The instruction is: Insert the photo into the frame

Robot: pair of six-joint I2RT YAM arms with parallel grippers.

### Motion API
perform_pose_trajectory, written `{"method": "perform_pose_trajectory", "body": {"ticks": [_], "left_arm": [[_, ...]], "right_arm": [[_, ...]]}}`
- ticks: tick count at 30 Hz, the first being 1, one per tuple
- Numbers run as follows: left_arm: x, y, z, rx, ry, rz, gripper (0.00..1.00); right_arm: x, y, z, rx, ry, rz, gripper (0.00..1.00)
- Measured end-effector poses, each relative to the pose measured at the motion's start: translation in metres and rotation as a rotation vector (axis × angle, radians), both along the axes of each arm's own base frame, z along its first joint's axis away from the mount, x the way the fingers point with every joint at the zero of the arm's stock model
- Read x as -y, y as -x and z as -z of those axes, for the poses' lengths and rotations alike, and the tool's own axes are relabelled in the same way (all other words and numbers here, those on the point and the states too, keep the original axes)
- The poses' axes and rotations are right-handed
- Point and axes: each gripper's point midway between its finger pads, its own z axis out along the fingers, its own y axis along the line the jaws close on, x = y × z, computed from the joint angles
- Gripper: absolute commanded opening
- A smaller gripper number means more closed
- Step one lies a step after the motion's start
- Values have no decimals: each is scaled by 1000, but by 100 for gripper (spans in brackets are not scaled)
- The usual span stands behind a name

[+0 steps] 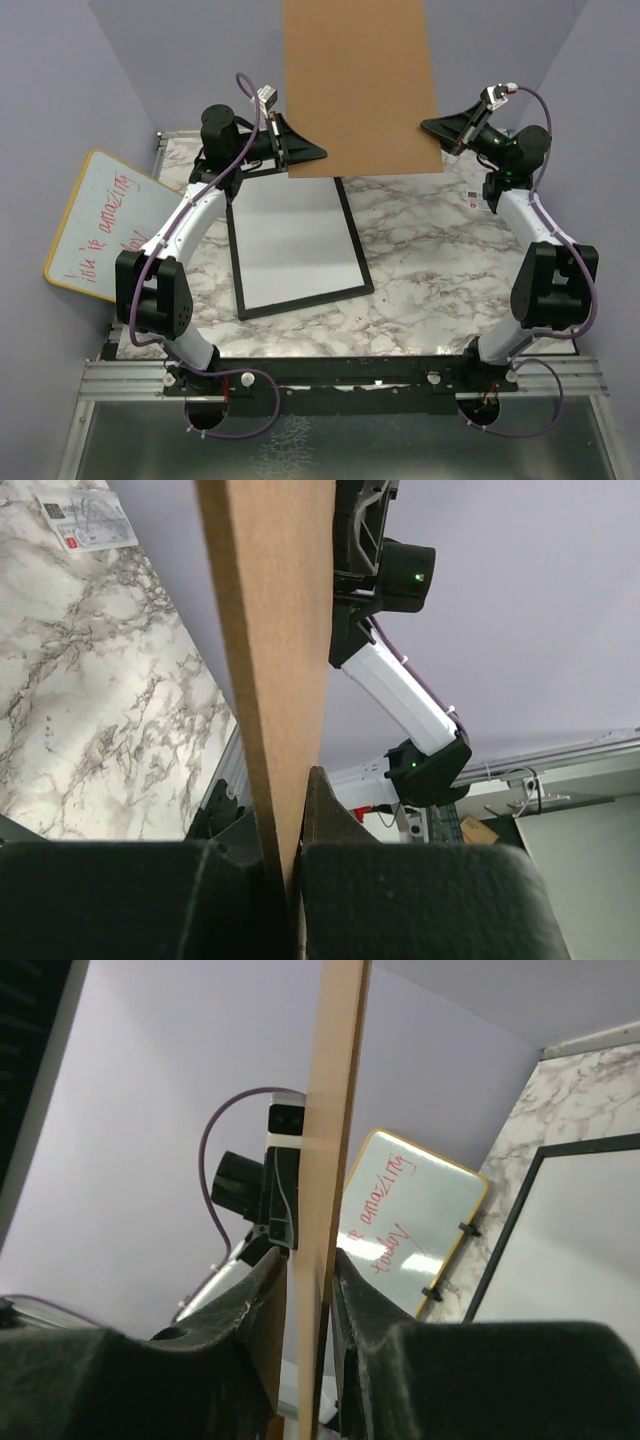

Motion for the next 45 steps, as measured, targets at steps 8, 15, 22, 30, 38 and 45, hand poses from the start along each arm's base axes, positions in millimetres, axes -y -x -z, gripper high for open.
{"method": "perform_pose_trajectory", "body": {"ticks": [8,15,22,30,38,45], "left_arm": [[-6,1,7,-15,-4,-10,0],[-9,-1,13,-31,-8,-16,0],[-16,-1,17,-34,-11,-33,34],[-57,-10,50,-81,-30,-163,84],[-101,-24,122,-183,-158,-329,96],[-181,-43,164,-217,-428,-565,95]], "right_arm": [[-7,3,7,-8,4,-37,44],[-14,-11,20,-33,-2,-85,25],[-25,-8,20,-35,-9,-125,1],[-32,8,56,-129,-21,-139,1],[-35,30,97,-242,-29,-135,1],[-58,62,135,-263,28,-175,0]]}}
